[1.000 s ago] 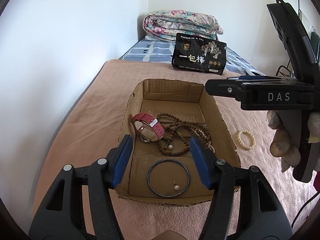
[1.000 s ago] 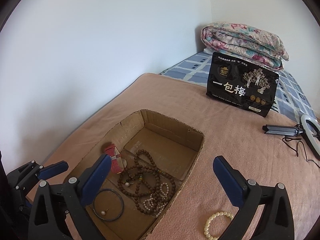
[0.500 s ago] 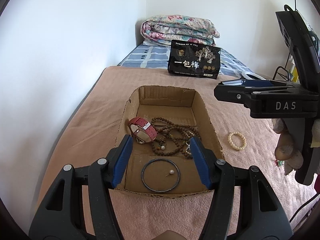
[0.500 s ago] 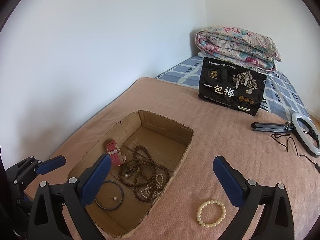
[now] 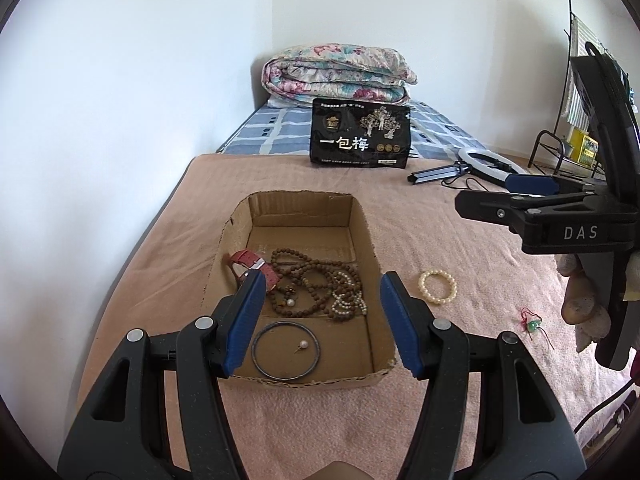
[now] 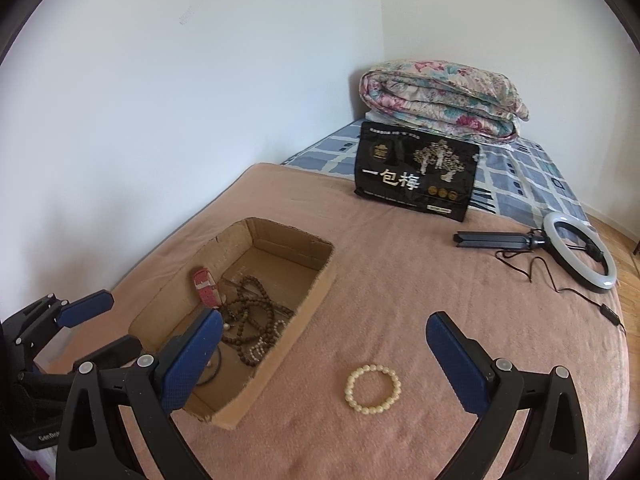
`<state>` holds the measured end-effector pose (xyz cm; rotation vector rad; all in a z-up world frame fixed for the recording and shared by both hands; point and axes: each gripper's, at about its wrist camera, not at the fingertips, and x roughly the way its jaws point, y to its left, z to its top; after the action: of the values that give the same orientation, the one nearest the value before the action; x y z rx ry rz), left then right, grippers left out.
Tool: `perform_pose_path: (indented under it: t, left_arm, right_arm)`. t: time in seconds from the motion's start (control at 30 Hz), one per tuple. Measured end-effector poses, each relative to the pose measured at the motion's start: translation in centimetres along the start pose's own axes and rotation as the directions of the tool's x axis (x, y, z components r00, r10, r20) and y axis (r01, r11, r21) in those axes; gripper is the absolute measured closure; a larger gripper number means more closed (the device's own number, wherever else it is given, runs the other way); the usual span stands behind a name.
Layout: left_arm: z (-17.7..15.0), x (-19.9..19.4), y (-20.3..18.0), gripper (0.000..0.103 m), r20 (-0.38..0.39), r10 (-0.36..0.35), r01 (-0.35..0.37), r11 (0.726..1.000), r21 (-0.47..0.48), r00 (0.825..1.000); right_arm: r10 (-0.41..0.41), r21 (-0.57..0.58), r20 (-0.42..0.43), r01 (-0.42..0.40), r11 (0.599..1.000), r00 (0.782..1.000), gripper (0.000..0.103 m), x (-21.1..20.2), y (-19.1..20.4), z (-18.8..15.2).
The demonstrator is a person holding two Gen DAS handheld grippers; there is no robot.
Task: Organize jewelry
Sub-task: 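Move the left tool toward the pale green bracelet while the right tool approaches the jade pendant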
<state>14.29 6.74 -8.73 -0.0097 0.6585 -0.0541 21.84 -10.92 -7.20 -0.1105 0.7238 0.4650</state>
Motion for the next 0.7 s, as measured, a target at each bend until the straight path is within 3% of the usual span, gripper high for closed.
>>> perform_pose_path:
  t: [0.43, 0.7]
  left_arm:
    - [0.0, -0.7, -3.8, 0.042, 0.002, -0.063, 0.063, 0.997, 0.043, 0.998]
    - [-0.3, 0.4, -7.0, 0.042, -0.027, -0.106, 0.107, 0.991, 0.074, 0.994]
  right_arm:
    - [-0.094, 0.102, 0.01, 0.092, 0.991, 0.996, 0.0, -6.0, -8.0, -4.3]
    - [-0.146, 0.162, -0.027, 0.149, 0.976, 0.989, 0.0, -8.2, -12.7, -8.2]
